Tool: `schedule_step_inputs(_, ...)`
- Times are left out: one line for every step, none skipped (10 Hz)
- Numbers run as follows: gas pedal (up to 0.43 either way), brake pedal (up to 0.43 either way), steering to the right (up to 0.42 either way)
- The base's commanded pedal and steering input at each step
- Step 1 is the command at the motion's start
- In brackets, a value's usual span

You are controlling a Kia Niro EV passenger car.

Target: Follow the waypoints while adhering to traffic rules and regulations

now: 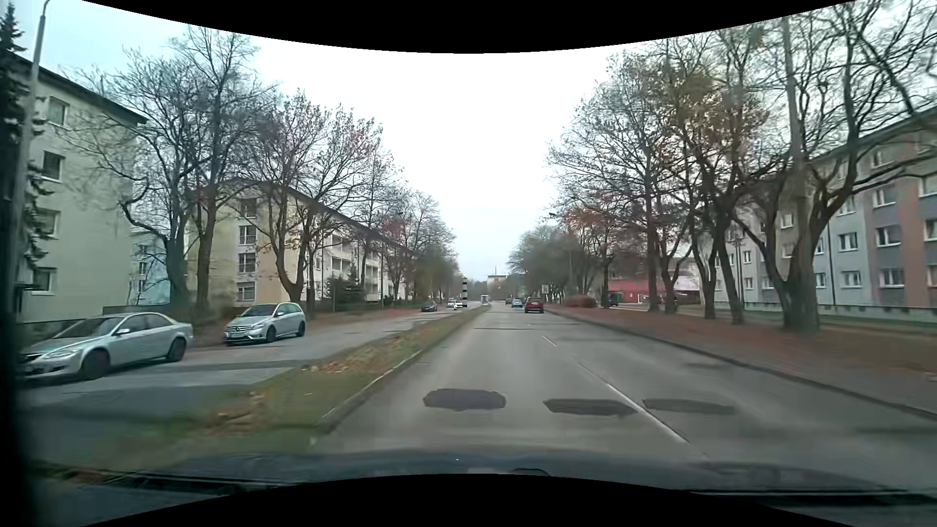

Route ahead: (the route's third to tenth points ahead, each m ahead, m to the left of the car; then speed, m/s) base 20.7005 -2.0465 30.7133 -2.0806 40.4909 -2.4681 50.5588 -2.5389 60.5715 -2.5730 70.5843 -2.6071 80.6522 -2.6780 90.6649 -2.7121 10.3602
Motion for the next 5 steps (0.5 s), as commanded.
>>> schedule_step_inputs(0.118,0.000,0.006)
schedule_step_inputs(0.118,0.000,0.006)
schedule_step_inputs(0.110,0.000,0.006)
schedule_step_inputs(0.110,0.000,0.006)
schedule_step_inputs(0.110,0.000,0.006)
